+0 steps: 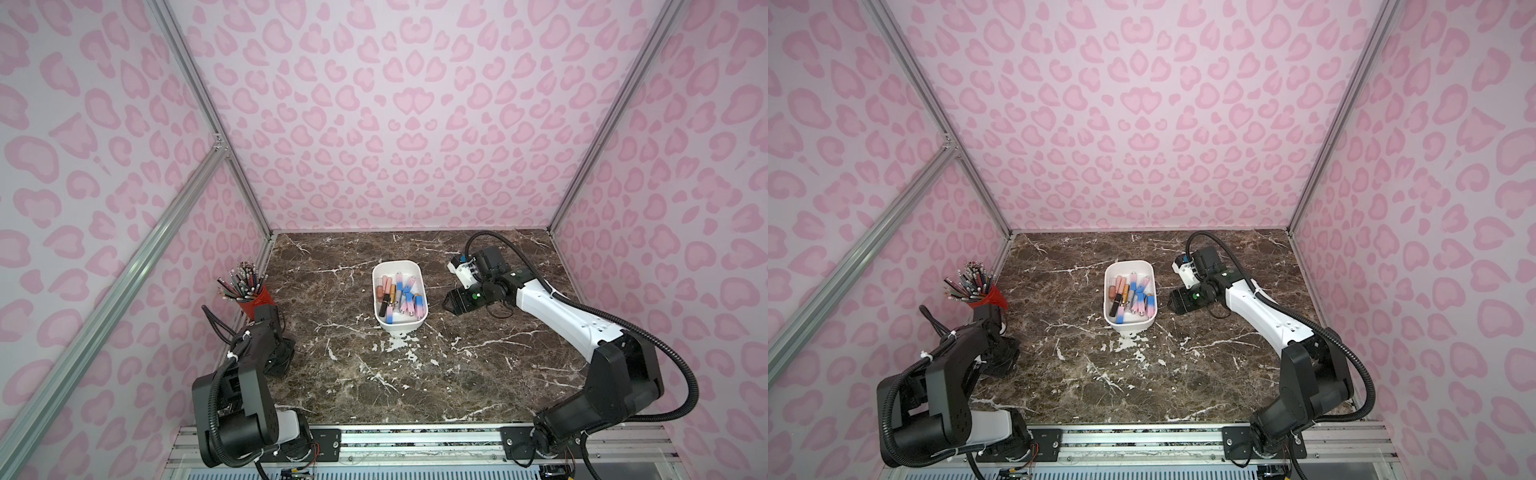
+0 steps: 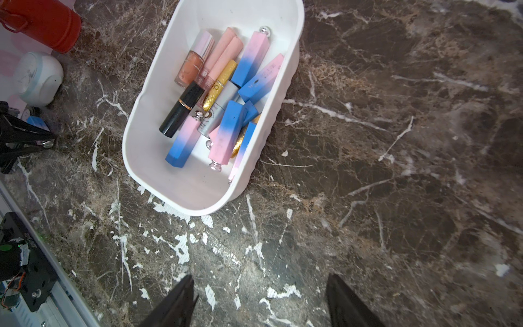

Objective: Put the lipstick into the storage box
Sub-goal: Pick up the lipstick at the center of the board, then place the lipstick in the storage box.

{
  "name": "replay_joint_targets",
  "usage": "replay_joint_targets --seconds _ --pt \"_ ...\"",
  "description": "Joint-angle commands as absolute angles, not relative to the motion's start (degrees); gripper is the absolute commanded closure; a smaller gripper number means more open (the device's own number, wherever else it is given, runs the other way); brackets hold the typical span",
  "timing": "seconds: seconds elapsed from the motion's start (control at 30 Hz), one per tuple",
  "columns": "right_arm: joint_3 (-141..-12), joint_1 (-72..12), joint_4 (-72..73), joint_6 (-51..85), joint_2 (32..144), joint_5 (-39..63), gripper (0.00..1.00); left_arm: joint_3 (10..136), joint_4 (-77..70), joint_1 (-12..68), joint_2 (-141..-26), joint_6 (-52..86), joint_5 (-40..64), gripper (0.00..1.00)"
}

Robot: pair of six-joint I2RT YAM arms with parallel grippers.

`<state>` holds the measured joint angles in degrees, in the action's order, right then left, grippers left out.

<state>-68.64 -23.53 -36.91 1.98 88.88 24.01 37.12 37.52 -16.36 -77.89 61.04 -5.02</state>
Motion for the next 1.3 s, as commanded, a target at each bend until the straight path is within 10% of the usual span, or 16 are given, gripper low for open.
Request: replay_joint_targets --seconds 0.0,0.63,1.27 --pt "-67.7 -23.6 -36.1 2.4 88.5 23.5 0.24 38.9 40.9 -13.3 -77.5 61.3 -2.2 0.95" --pt "-67.7 -23.6 -38.3 2.5 84.7 20.8 0.24 78.4 50.0 18.6 -99.3 57.1 -3.4 0.97" --pt "-65.2 -24.0 -45.0 6.1 71.7 14.0 0.24 99.8 45.7 31.1 -120.0 50.7 2.7 0.93"
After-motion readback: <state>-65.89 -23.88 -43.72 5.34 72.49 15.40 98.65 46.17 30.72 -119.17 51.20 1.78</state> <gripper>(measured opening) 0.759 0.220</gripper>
